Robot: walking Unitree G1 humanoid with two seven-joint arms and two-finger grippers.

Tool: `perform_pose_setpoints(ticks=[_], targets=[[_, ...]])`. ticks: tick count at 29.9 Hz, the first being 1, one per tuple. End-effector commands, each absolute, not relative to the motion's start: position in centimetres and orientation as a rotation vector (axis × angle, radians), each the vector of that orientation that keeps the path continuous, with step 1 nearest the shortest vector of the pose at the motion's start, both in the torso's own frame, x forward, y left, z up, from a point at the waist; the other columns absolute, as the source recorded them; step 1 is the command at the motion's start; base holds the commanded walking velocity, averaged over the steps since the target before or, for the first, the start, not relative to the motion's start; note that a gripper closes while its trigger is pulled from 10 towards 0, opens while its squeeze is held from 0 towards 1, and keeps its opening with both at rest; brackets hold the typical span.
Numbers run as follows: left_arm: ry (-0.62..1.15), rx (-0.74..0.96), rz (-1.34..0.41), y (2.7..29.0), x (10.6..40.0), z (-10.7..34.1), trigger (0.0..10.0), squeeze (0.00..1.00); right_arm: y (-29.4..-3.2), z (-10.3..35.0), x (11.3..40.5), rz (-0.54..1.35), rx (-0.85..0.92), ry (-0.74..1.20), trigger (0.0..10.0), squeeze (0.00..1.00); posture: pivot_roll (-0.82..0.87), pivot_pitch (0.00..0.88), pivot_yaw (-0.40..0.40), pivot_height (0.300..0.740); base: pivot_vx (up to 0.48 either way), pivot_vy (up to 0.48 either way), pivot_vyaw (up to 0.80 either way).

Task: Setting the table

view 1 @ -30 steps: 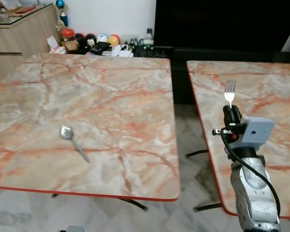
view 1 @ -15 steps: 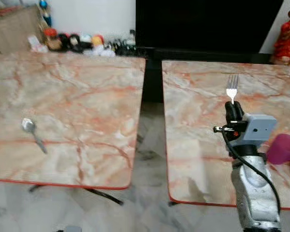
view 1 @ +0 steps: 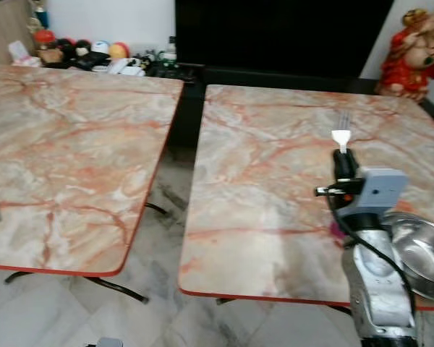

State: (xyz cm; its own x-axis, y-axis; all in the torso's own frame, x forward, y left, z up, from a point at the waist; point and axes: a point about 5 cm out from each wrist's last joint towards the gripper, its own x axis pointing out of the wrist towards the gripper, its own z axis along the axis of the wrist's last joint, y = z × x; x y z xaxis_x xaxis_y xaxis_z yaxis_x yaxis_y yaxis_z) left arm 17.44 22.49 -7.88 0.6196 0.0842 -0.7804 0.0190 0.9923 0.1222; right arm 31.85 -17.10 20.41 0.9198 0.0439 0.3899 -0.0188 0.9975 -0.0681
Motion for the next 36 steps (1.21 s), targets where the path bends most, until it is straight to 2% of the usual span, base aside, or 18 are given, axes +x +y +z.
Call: perform_pose_setpoints(ticks=[1, 16, 20, 28, 34, 36], targets=[[0.935, 0.109, 0.033, 22.0, 16.7, -8.4, 10.0, 0.00, -17.9, 20.6, 31.7, 0.004, -0.073, -0.409, 10.0, 0.00, -0.04, 0.097, -0.008, 0.740, 0.000, -0.371, 0.00], [0.947, 0.113, 0.036, 22.3, 16.3, -8.5, 10.0, 0.00, -18.4, 20.3, 31.6, -0.019, -0.078, -0.399, 10.0, 0.00, -0.04, 0.108, -0.003, 0.740, 0.000, -0.367, 0.00], [0.947, 0.124, 0.040, 22.3, 16.4, -8.4, 10.0, 0.00, -18.9, 20.3, 31.6, -0.039, -0.087, -0.397, 10.0, 0.00, -0.04, 0.110, -0.001, 0.740, 0.000, 0.000, 0.00], [0.950, 0.119, 0.035, 22.3, 16.4, -8.5, 10.0, 0.00, -22.0, 20.2, 31.4, -0.174, -0.119, -0.362, 10.0, 0.00, -0.04, 0.113, 0.002, 0.740, 0.000, 0.000, 0.00], [0.956, 0.117, 0.035, 22.5, 16.2, -8.5, 10.0, 0.00, -25.6, 17.8, 31.1, -0.301, -0.198, -0.154, 10.0, 0.00, -0.04, 0.115, 0.007, 0.740, 0.000, 0.000, 0.00], [0.957, 0.117, 0.034, 22.5, 16.2, -8.5, 10.0, 0.00, -26.0, 17.2, 31.0, -0.305, -0.192, -0.116, 10.0, 0.00, -0.04, 0.117, 0.010, 0.740, 0.000, 0.000, 0.00]])
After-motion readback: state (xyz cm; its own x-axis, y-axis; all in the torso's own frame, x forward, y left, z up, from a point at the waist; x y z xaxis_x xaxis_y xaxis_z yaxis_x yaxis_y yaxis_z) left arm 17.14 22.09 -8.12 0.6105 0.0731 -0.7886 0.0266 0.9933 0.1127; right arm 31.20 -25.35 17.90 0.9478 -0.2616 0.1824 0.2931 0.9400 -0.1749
